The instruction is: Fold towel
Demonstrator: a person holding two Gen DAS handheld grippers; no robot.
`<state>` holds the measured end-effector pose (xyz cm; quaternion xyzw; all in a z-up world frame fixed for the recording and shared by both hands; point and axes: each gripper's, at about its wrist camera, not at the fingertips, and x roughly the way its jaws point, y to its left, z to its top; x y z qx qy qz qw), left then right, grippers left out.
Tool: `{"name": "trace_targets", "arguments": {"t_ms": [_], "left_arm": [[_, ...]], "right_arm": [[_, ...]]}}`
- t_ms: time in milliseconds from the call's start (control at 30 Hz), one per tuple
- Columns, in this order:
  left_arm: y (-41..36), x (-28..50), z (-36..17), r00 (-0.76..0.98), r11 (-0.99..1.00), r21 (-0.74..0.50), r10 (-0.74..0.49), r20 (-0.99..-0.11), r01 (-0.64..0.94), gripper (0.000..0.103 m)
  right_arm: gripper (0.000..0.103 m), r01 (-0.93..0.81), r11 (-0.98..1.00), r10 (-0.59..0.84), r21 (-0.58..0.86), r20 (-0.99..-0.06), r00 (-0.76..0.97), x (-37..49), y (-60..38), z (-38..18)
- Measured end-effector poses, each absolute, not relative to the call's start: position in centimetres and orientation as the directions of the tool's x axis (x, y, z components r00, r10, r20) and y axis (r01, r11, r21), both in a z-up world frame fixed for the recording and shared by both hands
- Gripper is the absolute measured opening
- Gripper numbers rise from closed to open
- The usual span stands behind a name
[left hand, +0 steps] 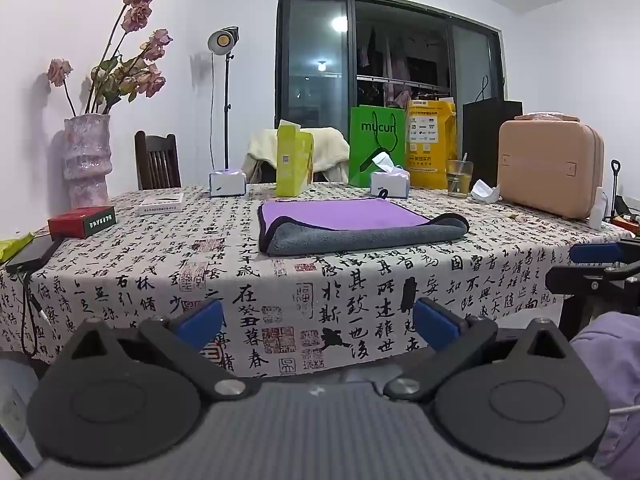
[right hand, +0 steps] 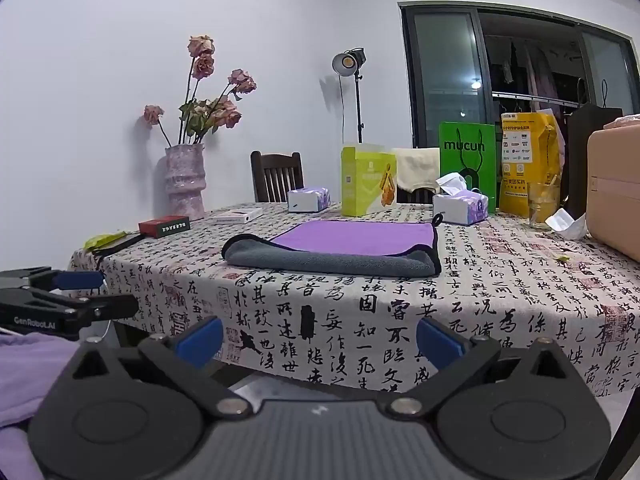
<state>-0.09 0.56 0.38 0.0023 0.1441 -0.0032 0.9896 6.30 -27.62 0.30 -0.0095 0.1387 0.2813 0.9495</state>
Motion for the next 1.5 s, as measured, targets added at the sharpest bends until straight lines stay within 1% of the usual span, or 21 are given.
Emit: {"name": "trace_targets", "arguments": {"t_ms": [1500], "left_arm": [[0.38,-0.06,0.50,0.961,1.000,0.014,0.001,-0.278,0.003,0.103]], "right_arm": [[0.103,-0.525,0.848,0.524,0.071,-0.260,0.811,6.48,-27.85,0.23]]}}
